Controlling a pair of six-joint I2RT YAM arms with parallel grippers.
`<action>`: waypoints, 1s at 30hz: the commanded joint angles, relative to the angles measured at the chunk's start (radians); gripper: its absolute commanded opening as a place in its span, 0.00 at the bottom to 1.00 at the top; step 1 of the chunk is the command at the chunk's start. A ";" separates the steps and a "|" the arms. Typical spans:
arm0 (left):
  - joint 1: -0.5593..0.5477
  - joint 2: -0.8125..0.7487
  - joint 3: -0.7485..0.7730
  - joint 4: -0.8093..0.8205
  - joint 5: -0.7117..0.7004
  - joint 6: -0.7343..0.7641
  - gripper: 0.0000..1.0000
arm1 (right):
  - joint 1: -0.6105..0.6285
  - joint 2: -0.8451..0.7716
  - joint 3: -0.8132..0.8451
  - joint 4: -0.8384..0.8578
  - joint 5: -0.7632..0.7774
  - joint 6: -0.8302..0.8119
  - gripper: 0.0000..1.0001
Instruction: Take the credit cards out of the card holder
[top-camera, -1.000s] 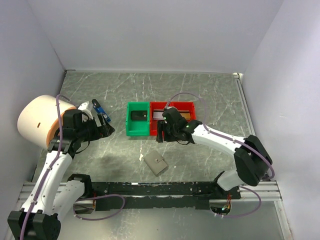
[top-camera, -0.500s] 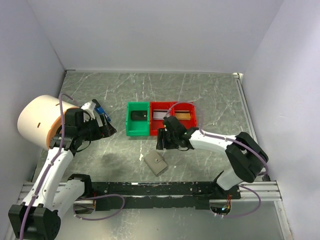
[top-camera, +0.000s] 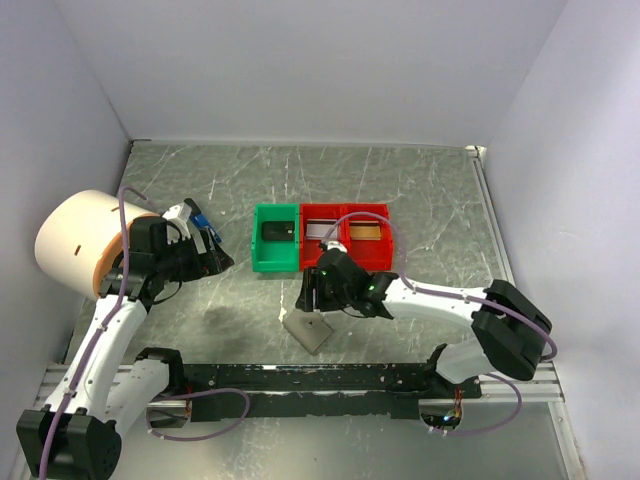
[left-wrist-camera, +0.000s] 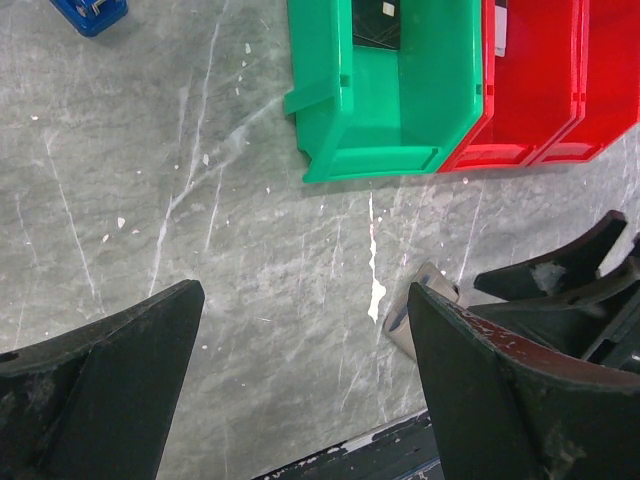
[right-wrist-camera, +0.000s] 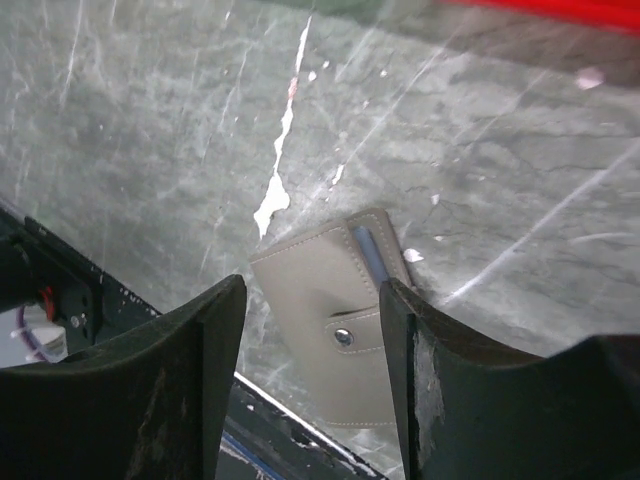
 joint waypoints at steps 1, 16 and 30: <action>0.007 -0.010 0.023 0.005 -0.012 0.004 0.95 | -0.001 -0.049 0.043 -0.090 0.157 -0.022 0.57; 0.005 0.013 0.018 0.013 -0.008 0.003 0.95 | -0.053 0.026 -0.061 0.021 0.099 -0.034 0.61; 0.000 0.048 0.020 0.014 0.046 0.019 0.95 | -0.021 0.076 0.014 0.196 -0.136 -0.033 0.52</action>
